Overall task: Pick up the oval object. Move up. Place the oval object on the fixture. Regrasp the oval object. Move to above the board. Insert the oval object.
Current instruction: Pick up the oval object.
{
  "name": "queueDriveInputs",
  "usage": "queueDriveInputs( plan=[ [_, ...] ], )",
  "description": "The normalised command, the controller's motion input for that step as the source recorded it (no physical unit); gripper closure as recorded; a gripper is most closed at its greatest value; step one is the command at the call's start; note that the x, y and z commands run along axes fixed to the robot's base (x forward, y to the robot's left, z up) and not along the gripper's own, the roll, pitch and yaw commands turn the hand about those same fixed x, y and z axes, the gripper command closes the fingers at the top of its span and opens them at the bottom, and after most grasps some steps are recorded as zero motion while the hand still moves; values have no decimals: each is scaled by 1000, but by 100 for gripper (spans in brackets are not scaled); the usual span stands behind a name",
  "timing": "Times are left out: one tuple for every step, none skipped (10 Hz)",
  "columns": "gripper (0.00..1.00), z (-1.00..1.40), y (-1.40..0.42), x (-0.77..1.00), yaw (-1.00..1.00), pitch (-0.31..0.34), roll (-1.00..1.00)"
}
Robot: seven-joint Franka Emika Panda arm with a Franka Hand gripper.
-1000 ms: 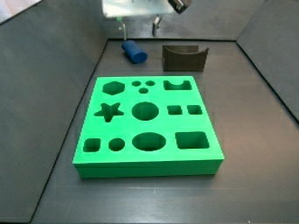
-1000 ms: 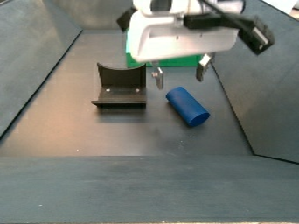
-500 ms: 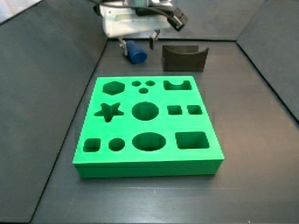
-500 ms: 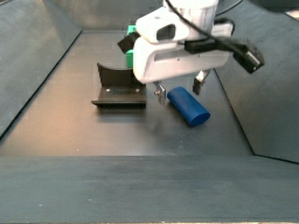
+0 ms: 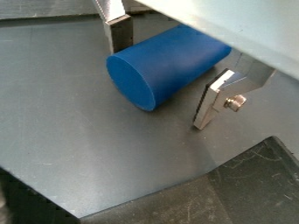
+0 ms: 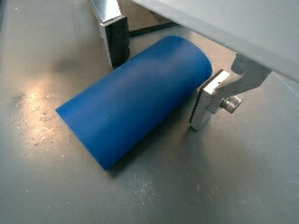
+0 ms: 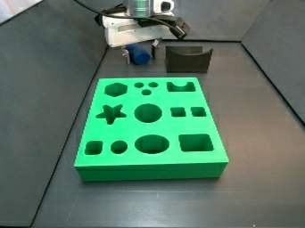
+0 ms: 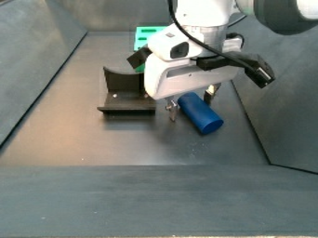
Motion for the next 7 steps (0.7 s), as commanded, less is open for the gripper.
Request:
queueDriveInputs(
  plan=[
    [0,0,0,0,0,-7,0],
    [0,0,0,0,0,0,0],
    [100,0,0,0,0,0,0],
    [100,0,0,0,0,0,0],
    [100,0,0,0,0,0,0],
    [100,0,0,0,0,0,0],
    [100,0,0,0,0,0,0]
  ],
)
